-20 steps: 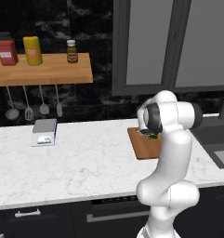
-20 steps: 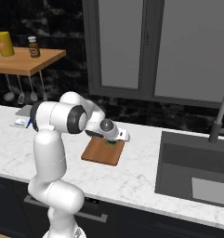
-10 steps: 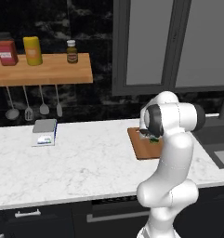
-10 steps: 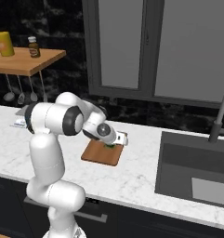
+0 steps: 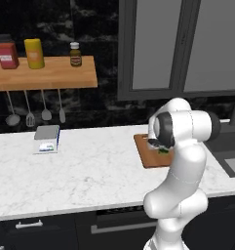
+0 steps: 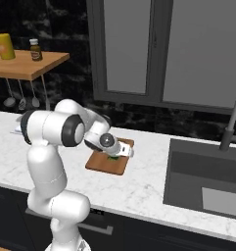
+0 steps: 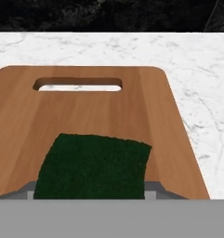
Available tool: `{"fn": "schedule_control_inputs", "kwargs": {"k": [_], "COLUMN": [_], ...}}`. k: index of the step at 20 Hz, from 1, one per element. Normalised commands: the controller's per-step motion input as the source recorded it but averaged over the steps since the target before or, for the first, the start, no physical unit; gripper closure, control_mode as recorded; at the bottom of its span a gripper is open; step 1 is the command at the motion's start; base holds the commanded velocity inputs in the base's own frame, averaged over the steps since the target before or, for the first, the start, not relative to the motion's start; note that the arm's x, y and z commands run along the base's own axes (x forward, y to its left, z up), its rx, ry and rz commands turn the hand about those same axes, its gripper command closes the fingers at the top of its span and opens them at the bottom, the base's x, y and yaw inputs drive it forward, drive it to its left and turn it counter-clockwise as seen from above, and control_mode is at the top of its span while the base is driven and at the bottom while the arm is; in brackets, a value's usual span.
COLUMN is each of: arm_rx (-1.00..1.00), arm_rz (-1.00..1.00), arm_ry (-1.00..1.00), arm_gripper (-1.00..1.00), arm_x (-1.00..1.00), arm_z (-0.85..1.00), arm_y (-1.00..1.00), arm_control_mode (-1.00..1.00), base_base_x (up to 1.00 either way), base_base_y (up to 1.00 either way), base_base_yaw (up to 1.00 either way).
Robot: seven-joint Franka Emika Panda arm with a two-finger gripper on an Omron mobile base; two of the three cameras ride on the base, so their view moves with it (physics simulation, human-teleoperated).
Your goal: Pick up the sponge from the counter and clean the cutting board by briefly scrubbing or pressing down on the cutting board. Once finished, release the sponge.
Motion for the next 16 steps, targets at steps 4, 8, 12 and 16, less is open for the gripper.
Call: {"fn": "schedule_control_inputs", "kwargs": {"k": [4, 8, 12, 16], "arm_rx": [0.00, 0.00, 0.00, 0.00], "arm_rz": [0.02, 0.03, 0.03, 0.02], "arm_ry": [0.04, 0.04, 0.03, 0.02], "arm_gripper": [1.00, 1.00, 1.00, 1.00], "arm_x": [-1.00, -1.00, -1.00, -1.00], "arm_z": [-0.76, -0.83, -0.86, -0.81], "arm_y": [-0.07, -0.06, -0.09, -0.18], "arm_control_mode": [-1.00, -1.00, -1.00, -1.00], "base_base_x": [0.00, 0.00, 0.00, 0.00], "base_base_y": [0.00, 0.00, 0.00, 0.00], "base_base_yaw": [0.00, 0.00, 0.00, 0.00]}}
